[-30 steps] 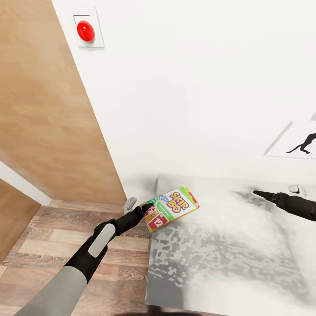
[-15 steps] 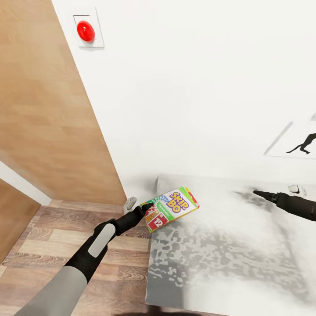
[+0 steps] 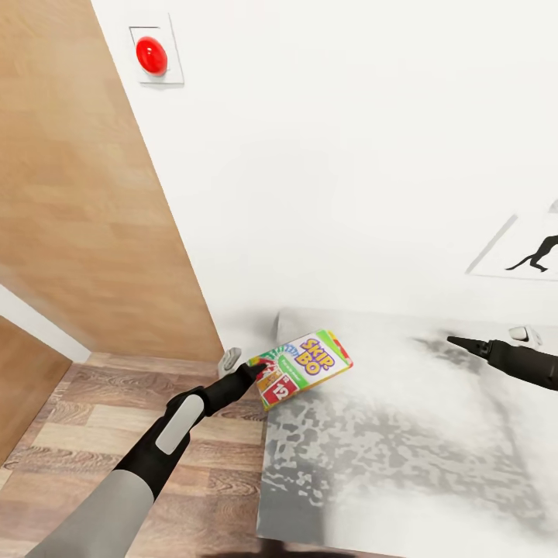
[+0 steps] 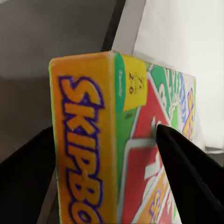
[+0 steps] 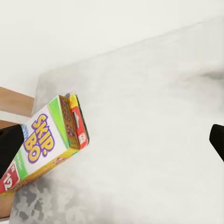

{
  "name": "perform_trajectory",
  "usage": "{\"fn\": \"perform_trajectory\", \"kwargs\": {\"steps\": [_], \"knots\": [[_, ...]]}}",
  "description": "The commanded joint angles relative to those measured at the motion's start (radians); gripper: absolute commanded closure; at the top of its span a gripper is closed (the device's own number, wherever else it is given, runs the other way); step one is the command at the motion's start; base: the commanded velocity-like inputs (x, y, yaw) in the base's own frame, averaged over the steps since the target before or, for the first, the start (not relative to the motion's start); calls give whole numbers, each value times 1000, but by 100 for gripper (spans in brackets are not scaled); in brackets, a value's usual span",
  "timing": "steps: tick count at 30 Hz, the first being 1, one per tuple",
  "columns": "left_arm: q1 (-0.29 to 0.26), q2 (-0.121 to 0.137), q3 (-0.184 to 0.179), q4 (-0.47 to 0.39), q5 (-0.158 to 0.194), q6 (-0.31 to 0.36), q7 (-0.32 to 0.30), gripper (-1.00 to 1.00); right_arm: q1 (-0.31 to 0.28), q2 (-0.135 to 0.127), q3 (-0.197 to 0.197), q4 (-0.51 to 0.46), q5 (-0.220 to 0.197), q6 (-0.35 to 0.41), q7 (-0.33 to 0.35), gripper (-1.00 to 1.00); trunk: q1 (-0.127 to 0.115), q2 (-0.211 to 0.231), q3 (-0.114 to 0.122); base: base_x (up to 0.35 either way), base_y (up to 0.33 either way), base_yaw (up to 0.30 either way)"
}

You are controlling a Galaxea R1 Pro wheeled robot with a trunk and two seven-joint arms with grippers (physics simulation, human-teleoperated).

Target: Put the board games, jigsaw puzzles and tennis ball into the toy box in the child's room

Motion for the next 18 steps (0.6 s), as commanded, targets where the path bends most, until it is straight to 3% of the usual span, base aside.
{"fn": "perform_trajectory", "kwargs": {"steps": [1,18], "knots": [[-1,0,0,1,-1,3,0,100,-1,0,-1,0,3,5,5,-100,1,-2,-2,0,0,0],[-1,-1,-1,-1,-1,3,0,100,16,-1,-1,-29,3,5,6,-100,1,-2,-2,0,0,0]]}}
